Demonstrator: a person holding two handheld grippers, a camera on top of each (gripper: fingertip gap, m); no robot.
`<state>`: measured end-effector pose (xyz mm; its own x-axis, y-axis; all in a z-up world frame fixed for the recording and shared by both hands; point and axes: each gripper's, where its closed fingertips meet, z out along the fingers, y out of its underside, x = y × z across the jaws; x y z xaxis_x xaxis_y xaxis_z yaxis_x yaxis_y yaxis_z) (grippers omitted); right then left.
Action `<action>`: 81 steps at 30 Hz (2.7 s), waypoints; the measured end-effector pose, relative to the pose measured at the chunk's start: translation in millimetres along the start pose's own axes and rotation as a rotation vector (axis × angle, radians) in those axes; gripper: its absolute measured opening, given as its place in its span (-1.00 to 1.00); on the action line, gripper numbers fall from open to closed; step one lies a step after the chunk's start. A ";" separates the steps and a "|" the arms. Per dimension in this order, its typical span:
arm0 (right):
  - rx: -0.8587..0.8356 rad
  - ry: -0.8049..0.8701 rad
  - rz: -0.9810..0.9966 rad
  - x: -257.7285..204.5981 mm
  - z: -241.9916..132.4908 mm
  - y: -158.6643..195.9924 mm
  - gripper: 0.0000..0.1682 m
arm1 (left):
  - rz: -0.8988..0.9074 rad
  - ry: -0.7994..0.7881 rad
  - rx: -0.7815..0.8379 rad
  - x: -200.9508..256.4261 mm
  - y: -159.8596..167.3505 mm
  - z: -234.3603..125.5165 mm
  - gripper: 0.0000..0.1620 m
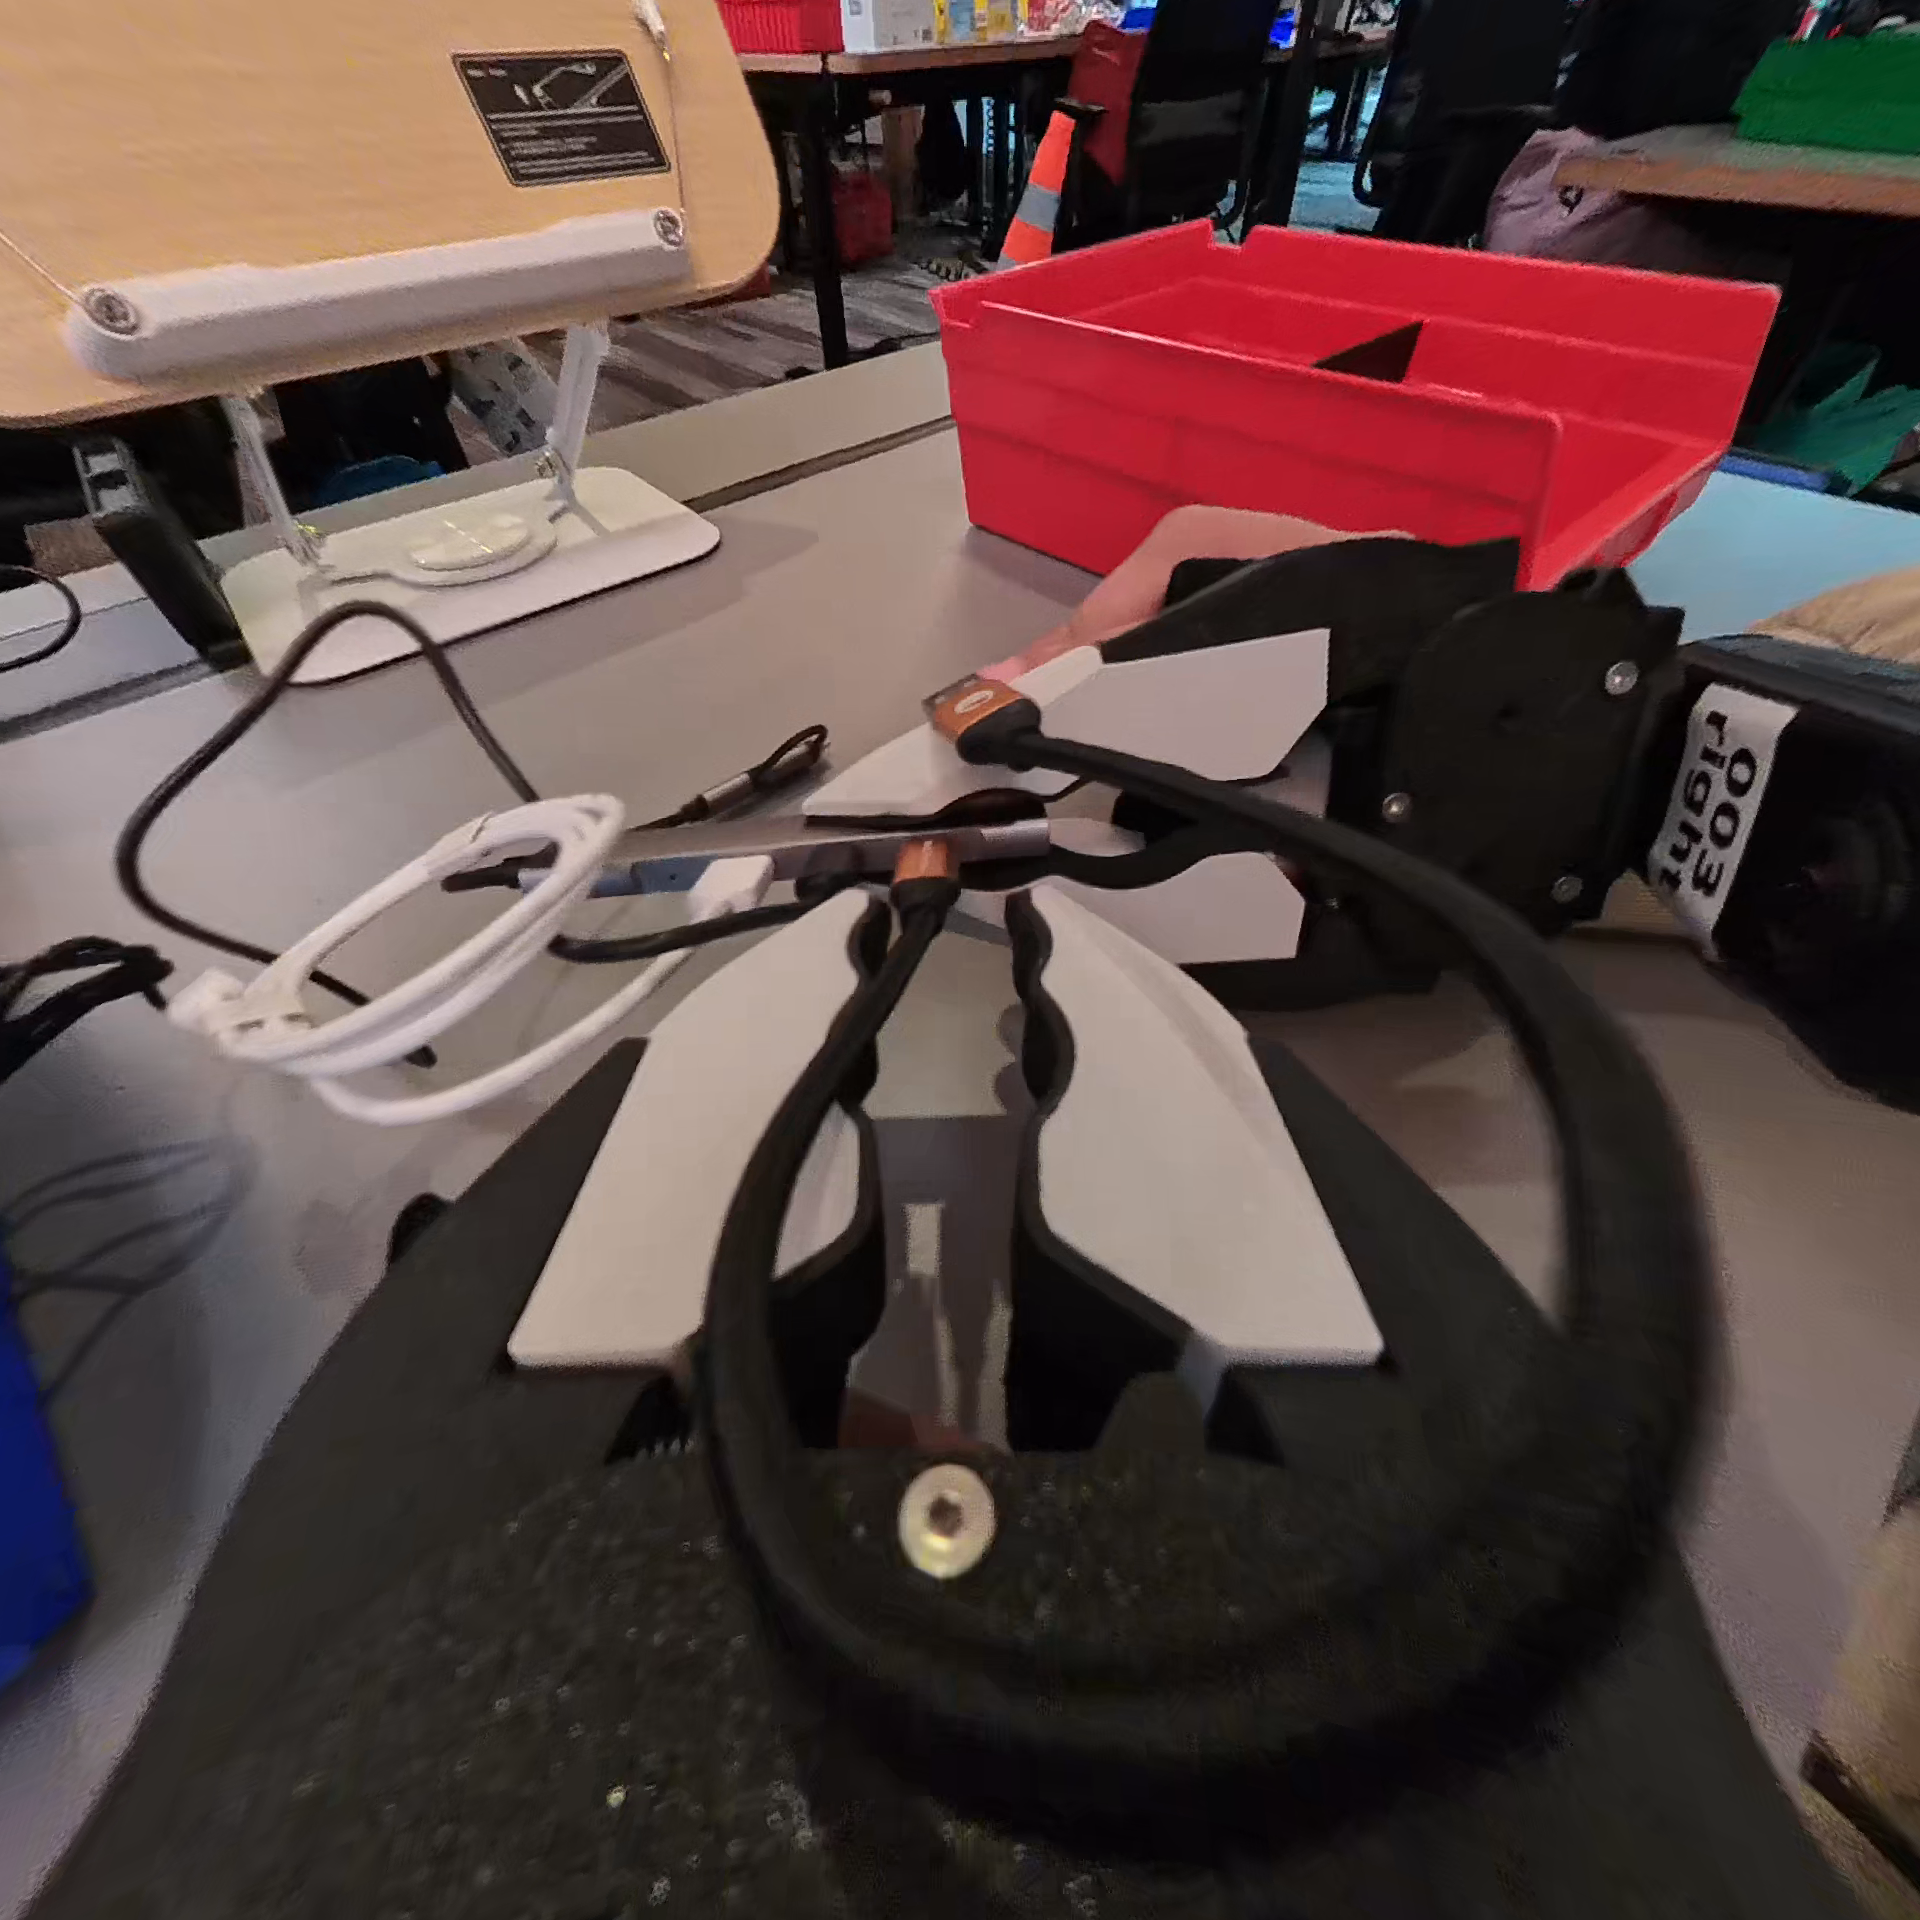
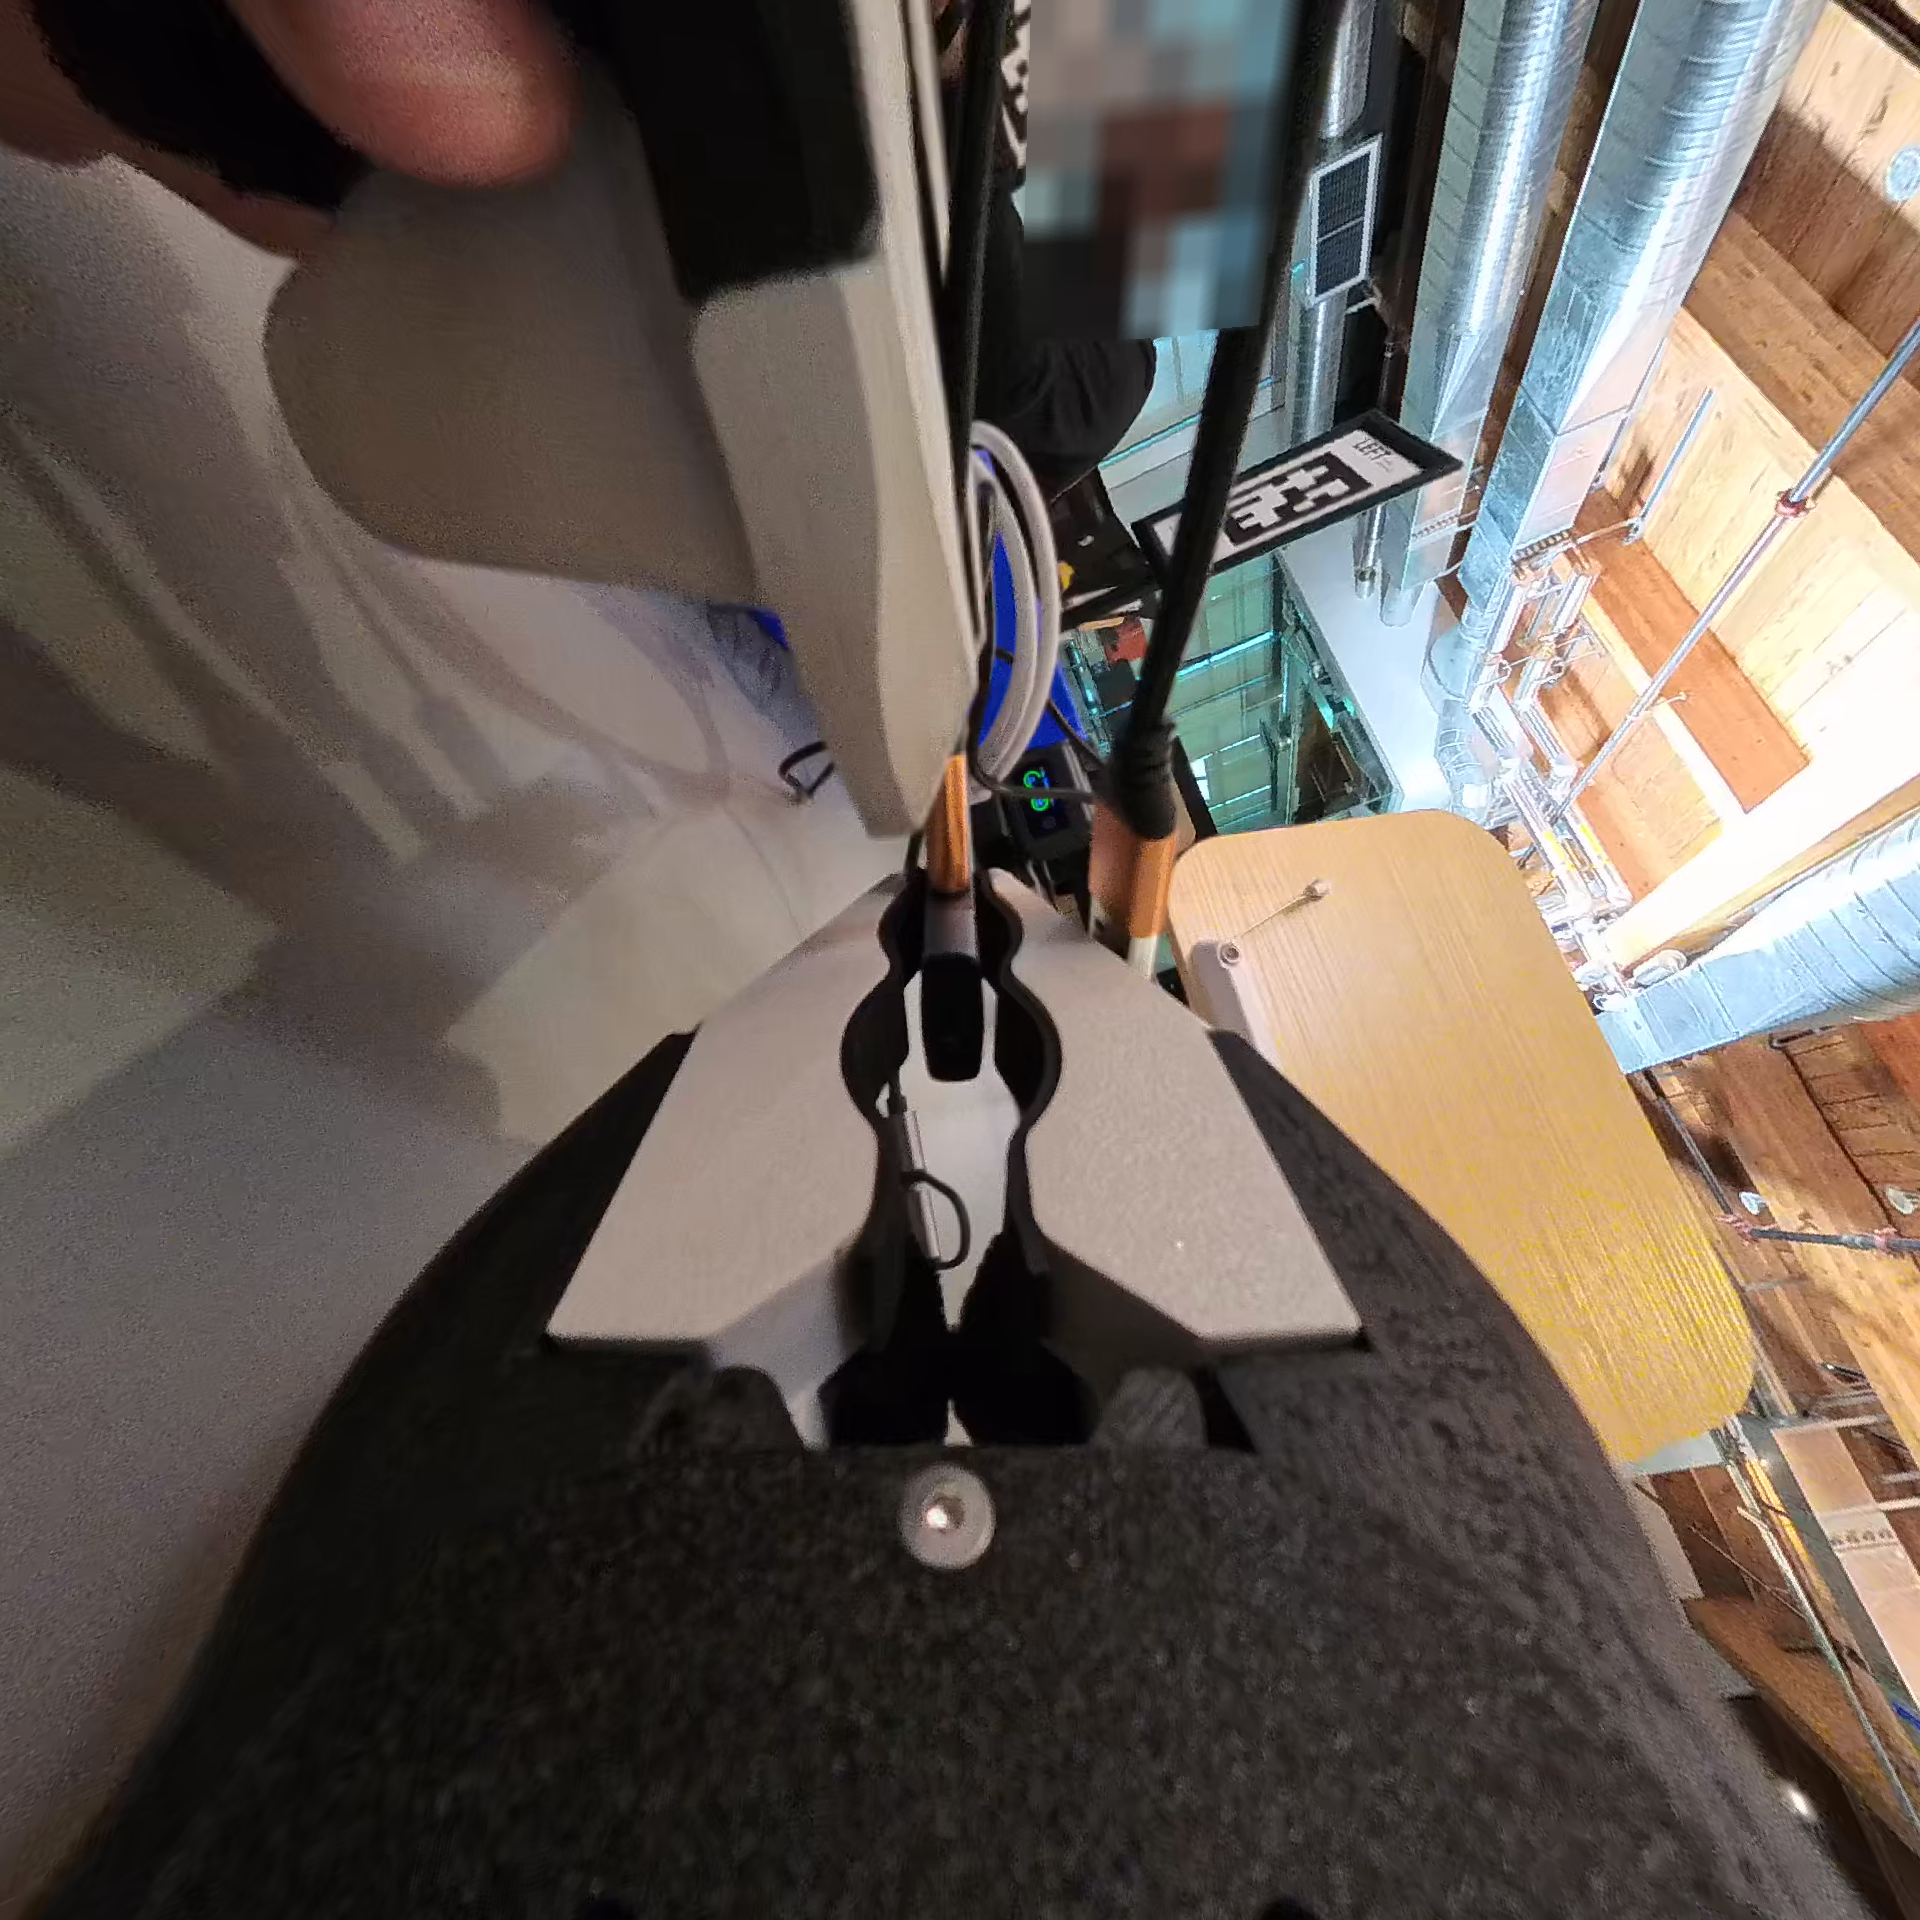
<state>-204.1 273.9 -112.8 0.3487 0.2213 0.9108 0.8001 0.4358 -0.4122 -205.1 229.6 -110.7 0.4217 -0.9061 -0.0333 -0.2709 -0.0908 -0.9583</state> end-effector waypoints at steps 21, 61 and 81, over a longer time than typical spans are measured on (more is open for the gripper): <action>-0.041 -0.008 0.060 -2.4 3.0 6.3 -0.90 | -0.009 -0.079 -0.016 -11.9 3.8 6.1 -0.87; 0.023 0.024 0.020 -0.5 1.0 -15.1 -0.90 | 0.004 0.007 -0.022 -8.3 3.6 -16.9 -0.80; 0.029 0.001 0.025 -6.8 2.5 -15.2 -0.90 | -0.044 -0.058 0.074 -8.6 -3.2 -12.2 -0.84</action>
<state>-219.8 268.0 -112.8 0.3693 0.2316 0.9000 0.7767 0.4549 -0.4358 -218.5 232.6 -103.9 0.4820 -0.8762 -0.0054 -0.1874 -0.0970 -0.9775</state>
